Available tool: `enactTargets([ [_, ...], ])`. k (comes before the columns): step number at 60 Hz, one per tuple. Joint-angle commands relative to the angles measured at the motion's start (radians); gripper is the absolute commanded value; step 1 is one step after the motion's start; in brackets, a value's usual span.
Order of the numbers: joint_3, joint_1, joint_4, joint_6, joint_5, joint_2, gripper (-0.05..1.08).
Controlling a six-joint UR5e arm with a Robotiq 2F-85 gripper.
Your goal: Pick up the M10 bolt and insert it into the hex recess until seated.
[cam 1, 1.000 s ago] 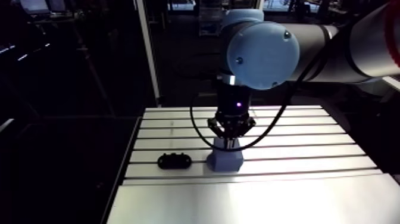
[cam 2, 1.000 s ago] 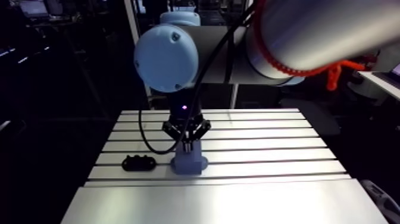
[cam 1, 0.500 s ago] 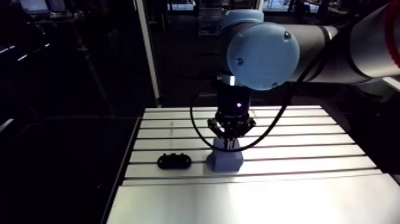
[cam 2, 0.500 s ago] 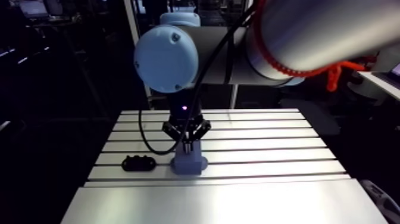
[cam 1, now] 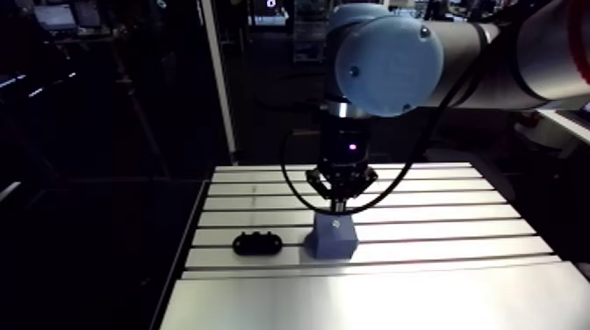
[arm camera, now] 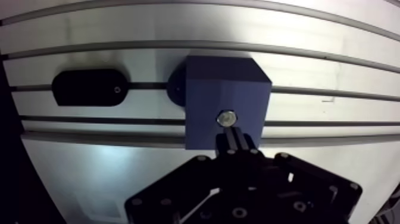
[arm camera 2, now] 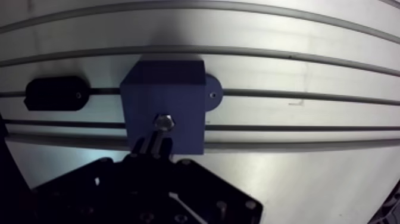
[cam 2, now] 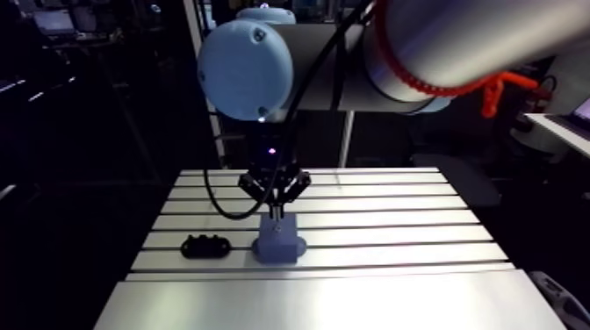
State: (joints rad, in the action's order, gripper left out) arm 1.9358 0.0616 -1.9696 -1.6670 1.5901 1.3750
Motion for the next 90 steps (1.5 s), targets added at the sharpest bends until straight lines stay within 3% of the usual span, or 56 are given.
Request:
enactTargets([
  [1, -0.046, -0.002, 0.067, -0.007, 0.001, 0.048, 0.84],
  [2, -0.046, -0.002, 0.067, -0.007, 0.001, 0.048, 0.84],
  [4, -0.079, -0.002, 0.104, -0.007, 0.009, 0.063, 0.02],
  [17, -0.147, -0.006, 0.195, -0.010, 0.022, 0.095, 0.00],
  [22, -0.189, -0.008, 0.263, -0.009, 0.042, 0.129, 0.00],
  [27, -0.219, -0.014, 0.308, -0.006, 0.046, 0.149, 0.00],
  [41, -0.323, -0.020, 0.442, 0.042, 0.025, 0.157, 0.01],
  [56, -0.418, -0.026, 0.529, 0.067, 0.014, 0.158, 0.01],
  [61, -0.430, -0.025, 0.536, 0.068, 0.006, 0.162, 0.01],
  [90, -0.447, -0.028, 0.489, 0.077, 0.008, 0.161, 0.01],
])
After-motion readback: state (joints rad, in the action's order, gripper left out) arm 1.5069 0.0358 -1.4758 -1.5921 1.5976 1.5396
